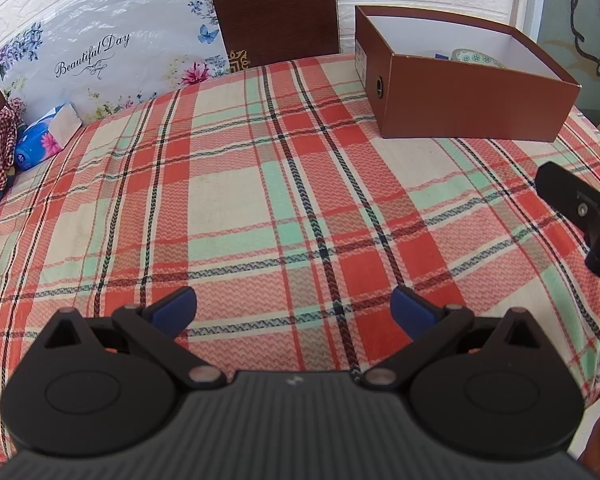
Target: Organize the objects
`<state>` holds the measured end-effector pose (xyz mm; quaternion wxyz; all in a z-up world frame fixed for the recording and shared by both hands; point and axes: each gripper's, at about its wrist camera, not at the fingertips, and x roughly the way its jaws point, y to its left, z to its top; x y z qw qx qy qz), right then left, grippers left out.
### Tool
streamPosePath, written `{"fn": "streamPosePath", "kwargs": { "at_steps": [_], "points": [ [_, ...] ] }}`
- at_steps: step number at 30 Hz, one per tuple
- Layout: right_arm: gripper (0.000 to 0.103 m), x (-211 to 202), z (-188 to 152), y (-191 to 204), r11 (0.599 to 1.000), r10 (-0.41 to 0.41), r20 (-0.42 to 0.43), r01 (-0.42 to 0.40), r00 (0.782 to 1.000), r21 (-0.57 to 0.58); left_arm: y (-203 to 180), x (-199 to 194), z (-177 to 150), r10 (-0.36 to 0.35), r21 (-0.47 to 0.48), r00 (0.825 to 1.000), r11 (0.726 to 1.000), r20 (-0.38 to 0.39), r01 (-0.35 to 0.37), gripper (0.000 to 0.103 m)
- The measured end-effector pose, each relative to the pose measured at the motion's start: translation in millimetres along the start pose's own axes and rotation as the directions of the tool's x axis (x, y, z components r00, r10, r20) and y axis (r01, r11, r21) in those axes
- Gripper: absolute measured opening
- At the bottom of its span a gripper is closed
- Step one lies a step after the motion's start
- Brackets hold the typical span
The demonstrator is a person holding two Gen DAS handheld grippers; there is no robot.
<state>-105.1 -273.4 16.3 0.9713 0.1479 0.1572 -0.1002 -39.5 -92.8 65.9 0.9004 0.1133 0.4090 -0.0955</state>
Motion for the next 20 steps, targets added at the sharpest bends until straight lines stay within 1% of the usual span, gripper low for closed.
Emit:
{"fn": "streamPosePath", "kwargs": {
  "at_steps": [10,14,18,20],
  "points": [
    [0.101,1.8,0.3,2.9,1.000,0.002,-0.004,-0.002,1.000,-0.013,2.9,-1.1,0.2,-0.005,-0.006,1.000,1.000,0.005,0.005,0.103],
    [0.101,2.6,-0.7,1.9,1.000,0.000,-0.011,-0.001,1.000,-0.013,3.5,-4.0,-1.2,-0.047,-0.009,0.999,0.999,0.024,0.047,0.103],
    [0.101,1.6,0.0,2.3,1.000,-0.001,-0.004,0.001,1.000,-0.014,2.3,-8.6,-0.3,-0.045,-0.002,0.998,0.999,0.049,0.046,0.103],
    [0.101,1.9,-0.4,2.7,1.000,-0.001,-0.005,0.001,1.000,-0.015,2.7,-8.0,-0.2,-0.040,-0.003,0.998,0.999,0.045,0.041,0.103]
  ]
}}
